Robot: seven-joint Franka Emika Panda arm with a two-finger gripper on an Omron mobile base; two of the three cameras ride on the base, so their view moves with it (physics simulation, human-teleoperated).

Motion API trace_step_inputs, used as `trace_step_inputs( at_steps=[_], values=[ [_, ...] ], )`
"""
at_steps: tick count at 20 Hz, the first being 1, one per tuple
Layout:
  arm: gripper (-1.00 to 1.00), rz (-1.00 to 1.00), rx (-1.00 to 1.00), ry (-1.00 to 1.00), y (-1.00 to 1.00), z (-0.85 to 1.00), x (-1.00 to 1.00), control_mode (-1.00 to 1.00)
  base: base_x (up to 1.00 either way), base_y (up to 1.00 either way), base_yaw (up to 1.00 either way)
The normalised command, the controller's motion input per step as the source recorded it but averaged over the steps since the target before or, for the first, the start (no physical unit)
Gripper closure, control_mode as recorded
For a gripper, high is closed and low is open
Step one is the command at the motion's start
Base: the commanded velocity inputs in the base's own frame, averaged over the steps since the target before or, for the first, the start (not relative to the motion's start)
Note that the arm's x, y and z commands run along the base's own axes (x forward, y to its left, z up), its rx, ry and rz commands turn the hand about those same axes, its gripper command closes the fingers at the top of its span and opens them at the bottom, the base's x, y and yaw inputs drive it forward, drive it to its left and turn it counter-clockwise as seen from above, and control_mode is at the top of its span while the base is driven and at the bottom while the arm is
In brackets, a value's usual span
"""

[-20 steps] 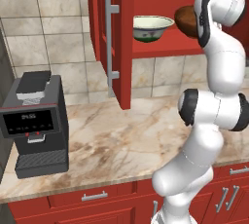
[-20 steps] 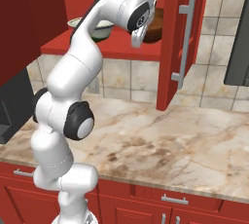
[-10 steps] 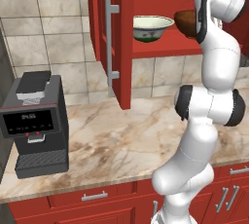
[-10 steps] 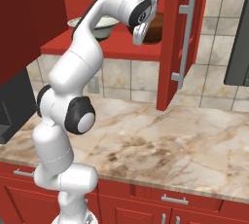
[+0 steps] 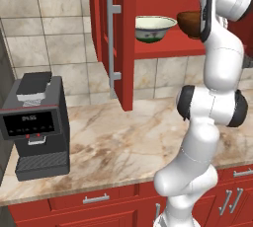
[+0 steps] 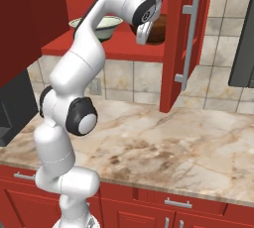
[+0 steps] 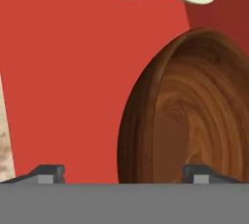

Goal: Open the cabinet. Pick the bowls from the counter and place them in the cabinet. Then close the cabinet.

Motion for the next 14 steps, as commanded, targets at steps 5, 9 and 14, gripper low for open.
trace_step_inputs(
  at_steps=[5,9,14],
  values=[
    [-1.0,0.0,0.0,-0.12,0.0,-0.19,-0.45,-1.0,0.0,0.0,0.0],
    [-1.0,0.0,-0.01,-0.1,0.0,-0.55,-0.7,-1.0,0.0,0.0,0.0],
    [-1.0,0.01,-0.03,-0.1,0.0,-0.6,-0.74,-1.0,0.0,0.0,0.0]
  ],
)
